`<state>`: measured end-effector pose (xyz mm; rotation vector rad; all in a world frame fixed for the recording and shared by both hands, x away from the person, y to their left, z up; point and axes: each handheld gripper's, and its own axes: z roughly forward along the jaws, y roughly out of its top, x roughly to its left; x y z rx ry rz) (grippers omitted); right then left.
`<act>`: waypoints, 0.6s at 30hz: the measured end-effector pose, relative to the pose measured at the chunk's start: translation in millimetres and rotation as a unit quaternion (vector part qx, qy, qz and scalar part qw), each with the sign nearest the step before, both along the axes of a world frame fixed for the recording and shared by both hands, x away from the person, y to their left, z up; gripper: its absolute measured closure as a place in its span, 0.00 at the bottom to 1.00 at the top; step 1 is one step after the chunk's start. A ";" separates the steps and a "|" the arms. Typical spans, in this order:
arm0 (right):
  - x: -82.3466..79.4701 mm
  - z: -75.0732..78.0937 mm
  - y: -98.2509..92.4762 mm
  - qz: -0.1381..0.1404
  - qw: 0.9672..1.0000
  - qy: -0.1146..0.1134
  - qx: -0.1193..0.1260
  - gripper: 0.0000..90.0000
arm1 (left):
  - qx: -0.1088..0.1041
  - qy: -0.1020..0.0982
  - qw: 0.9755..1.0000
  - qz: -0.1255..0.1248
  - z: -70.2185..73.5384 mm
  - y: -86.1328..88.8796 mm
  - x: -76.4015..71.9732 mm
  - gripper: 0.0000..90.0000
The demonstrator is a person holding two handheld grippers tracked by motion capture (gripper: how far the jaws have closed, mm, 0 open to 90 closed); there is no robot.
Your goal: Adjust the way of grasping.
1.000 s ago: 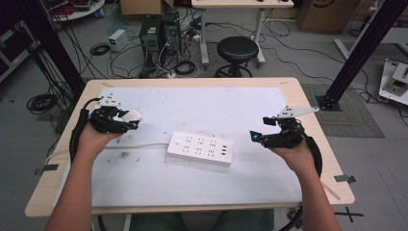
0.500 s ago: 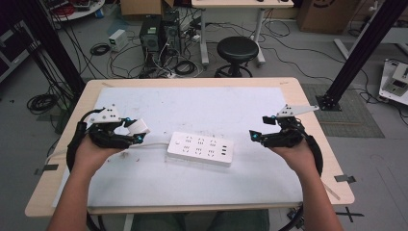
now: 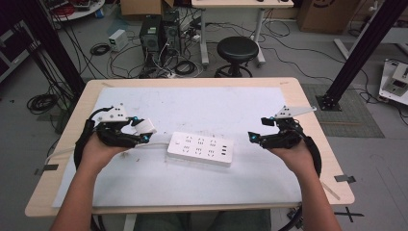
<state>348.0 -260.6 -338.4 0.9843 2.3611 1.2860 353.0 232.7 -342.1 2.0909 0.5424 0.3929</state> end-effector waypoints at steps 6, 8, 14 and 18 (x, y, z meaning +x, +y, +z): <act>-7.5 5.3 12.4 0.024 1.000 0.009 0.012 0.23 | 0.010 -0.016 0.999 -0.045 -5.7 -21.6 -7.5 0.47; -9.3 6.0 17.0 0.031 0.999 0.009 0.015 0.23 | 0.010 -0.021 0.998 -0.057 -8.8 -30.7 -11.5 0.47; -13.3 -1.2 31.6 0.056 0.997 0.037 0.035 0.23 | 0.018 -0.050 0.993 -0.106 -19.3 -60.2 -26.2 0.47; -17.8 -11.7 41.9 0.071 0.994 0.060 0.058 0.23 | 0.025 -0.069 0.988 -0.133 -27.7 -78.3 -37.2 0.47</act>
